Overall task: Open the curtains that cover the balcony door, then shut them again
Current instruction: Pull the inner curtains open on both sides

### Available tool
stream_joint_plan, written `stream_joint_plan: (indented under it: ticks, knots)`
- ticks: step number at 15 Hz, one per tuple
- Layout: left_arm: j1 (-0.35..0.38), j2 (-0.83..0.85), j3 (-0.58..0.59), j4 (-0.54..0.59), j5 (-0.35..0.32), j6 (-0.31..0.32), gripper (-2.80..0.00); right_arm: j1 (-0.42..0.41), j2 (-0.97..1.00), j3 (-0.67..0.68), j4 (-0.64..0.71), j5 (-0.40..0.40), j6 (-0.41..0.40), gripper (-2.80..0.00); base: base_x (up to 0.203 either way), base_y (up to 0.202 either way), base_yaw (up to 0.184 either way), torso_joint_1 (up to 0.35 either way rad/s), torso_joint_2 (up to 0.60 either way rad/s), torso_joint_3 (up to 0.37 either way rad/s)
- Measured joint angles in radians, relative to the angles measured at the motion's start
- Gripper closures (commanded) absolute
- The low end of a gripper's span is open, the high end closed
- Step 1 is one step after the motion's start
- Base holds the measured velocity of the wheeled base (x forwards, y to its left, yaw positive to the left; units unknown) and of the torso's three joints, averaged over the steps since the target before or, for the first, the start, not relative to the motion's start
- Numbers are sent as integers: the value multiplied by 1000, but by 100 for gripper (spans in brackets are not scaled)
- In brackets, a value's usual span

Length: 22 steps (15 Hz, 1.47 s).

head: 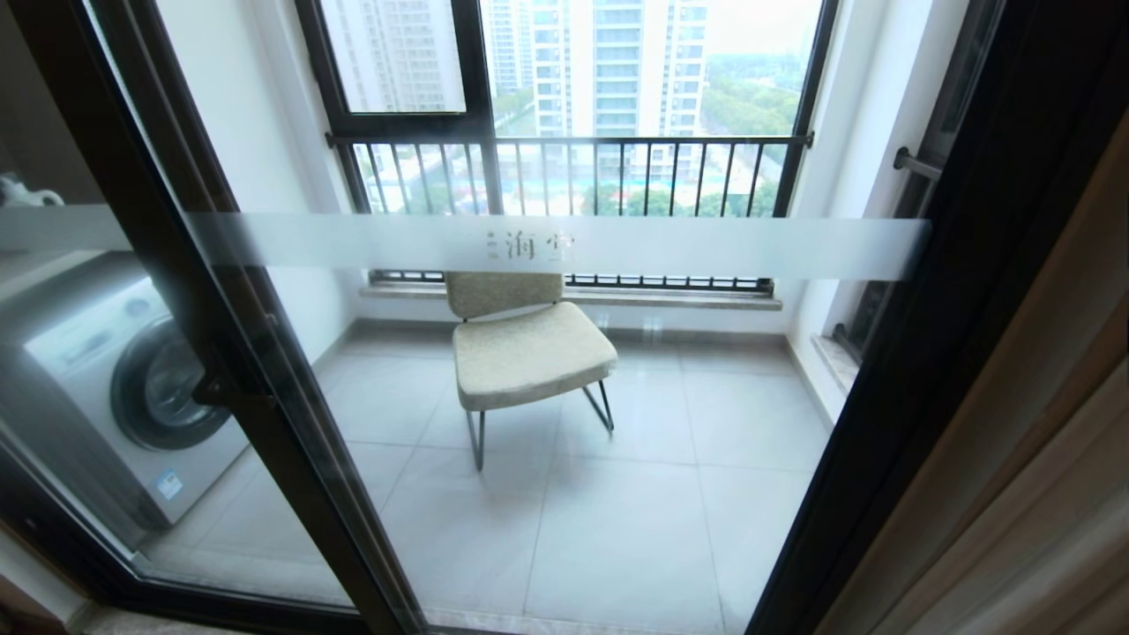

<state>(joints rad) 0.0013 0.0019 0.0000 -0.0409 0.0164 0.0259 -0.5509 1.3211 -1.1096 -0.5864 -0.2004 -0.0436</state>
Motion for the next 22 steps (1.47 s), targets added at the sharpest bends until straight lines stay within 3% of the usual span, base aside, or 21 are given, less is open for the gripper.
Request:
stream_joint_plan:
  ticks: [6, 13, 22]
  knots:
    - [0, 0, 0, 0, 0, 0, 0, -158, 132, -124, -2, 84, 61, 0, 0, 0, 0, 0, 0, 0]
    - [0, 0, 0, 0, 0, 0, 0, -307, 247, -177, -19, 87, 119, 0, 0, 0, 0, 0, 0, 0]
    - [0, 0, 0, 0, 0, 0, 0, -423, 330, -179, -24, 85, 141, 0, 0, 0, 0, 0, 0, 0]
